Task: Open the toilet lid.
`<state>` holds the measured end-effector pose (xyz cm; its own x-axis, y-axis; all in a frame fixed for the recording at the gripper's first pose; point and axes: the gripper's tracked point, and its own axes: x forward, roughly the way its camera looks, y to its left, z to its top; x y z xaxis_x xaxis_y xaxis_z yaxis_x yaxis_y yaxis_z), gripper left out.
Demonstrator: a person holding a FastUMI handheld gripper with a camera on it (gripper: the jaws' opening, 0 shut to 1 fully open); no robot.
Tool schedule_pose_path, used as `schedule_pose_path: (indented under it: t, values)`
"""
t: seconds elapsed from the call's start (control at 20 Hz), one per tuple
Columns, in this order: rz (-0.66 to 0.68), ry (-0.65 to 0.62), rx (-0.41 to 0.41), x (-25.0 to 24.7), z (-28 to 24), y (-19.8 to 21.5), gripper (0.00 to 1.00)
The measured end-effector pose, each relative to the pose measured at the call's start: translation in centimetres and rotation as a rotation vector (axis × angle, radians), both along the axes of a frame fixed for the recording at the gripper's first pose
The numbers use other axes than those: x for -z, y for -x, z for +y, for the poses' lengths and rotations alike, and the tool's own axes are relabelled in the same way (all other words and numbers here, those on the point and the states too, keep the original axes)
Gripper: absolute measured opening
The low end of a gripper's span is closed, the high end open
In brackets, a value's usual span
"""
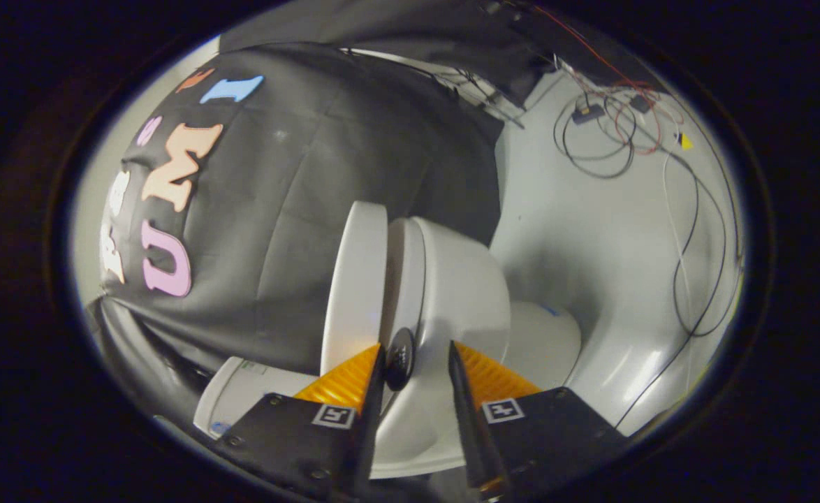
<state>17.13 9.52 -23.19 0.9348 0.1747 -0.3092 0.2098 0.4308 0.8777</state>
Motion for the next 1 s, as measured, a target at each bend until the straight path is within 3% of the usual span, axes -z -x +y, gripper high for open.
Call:
schedule_pose_path:
  t: [0.15,0.2,0.3,1.0]
  values:
    - [0.018,0.007,-0.001,0.3,-0.1,0.5,0.50]
    - [-0.061,-0.054,0.003,-1.1,0.9,-0.5,0.50]
    - [-0.037,-0.026,0.019,-1.3,0.3,-0.2,0.04]
    - [0.007,0.089,0.051,-4.1,0.6,-0.1,0.01]
